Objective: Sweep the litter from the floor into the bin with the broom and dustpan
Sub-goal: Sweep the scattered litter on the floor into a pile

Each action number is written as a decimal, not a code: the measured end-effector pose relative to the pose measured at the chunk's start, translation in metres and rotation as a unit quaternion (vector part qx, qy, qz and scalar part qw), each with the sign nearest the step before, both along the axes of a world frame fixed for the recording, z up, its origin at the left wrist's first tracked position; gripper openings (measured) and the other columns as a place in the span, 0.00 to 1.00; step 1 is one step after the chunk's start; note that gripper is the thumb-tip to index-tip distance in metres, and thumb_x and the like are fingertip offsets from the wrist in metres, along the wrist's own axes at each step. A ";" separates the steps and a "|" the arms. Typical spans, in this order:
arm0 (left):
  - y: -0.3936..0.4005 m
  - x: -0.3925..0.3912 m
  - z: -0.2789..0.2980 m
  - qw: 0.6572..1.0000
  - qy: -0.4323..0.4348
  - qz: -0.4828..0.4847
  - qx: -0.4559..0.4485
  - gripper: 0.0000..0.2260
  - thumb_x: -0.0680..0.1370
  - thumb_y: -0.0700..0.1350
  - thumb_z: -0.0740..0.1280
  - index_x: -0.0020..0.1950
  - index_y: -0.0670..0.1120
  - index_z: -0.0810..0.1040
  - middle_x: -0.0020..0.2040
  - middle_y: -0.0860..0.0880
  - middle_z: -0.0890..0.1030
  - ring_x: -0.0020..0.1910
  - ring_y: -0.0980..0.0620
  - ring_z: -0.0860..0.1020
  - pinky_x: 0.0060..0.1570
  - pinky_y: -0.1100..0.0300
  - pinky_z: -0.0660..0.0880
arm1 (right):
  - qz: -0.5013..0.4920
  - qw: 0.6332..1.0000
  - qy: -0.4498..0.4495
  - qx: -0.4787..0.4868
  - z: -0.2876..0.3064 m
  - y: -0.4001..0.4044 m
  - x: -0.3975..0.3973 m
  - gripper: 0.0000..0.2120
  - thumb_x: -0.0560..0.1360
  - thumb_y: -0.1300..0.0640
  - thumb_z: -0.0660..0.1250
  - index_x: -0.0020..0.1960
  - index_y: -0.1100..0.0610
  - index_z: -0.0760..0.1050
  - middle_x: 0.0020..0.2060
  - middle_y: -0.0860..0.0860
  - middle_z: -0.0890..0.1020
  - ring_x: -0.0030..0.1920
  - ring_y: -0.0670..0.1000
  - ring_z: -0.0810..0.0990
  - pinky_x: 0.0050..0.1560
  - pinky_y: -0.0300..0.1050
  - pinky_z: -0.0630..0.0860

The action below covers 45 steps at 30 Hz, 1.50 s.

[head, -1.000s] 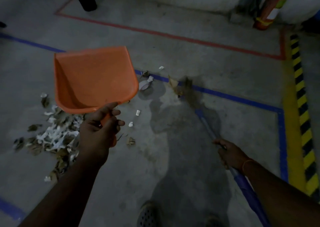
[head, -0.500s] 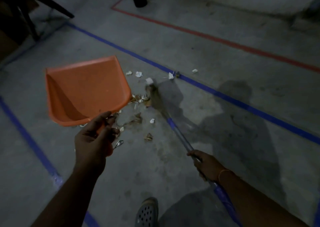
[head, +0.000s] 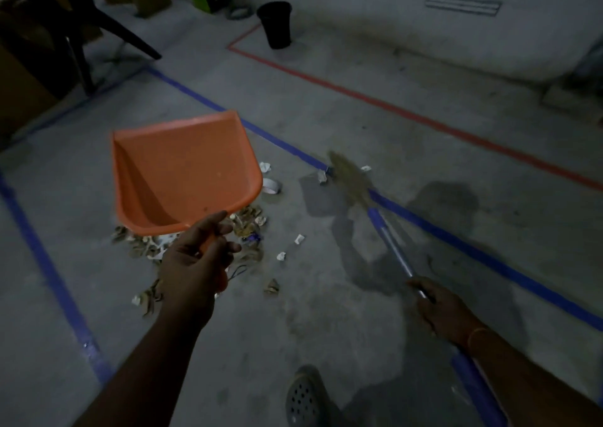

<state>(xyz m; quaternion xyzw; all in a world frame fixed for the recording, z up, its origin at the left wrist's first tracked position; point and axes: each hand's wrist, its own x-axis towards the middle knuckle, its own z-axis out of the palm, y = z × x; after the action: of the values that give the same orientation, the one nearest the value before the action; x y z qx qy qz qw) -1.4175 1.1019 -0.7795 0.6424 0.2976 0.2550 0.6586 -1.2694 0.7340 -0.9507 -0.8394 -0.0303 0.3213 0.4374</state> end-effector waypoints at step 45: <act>0.074 -0.112 -0.031 0.989 0.018 0.150 0.001 0.18 0.79 0.29 0.63 0.62 0.48 0.81 0.46 0.48 0.85 0.37 0.50 0.81 0.34 0.63 0.75 | 0.137 0.983 0.076 0.091 -0.032 0.164 -0.054 0.19 0.80 0.66 0.58 0.59 0.44 0.77 0.29 0.55 0.71 0.27 0.54 0.70 0.26 0.45 0.70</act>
<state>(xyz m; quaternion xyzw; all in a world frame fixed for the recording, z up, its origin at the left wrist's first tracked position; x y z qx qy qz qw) -1.5296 1.1763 -0.8109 0.5956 0.4024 0.3394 0.6067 -1.3238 0.8976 -0.9830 -0.7573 -0.1413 0.4368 0.4645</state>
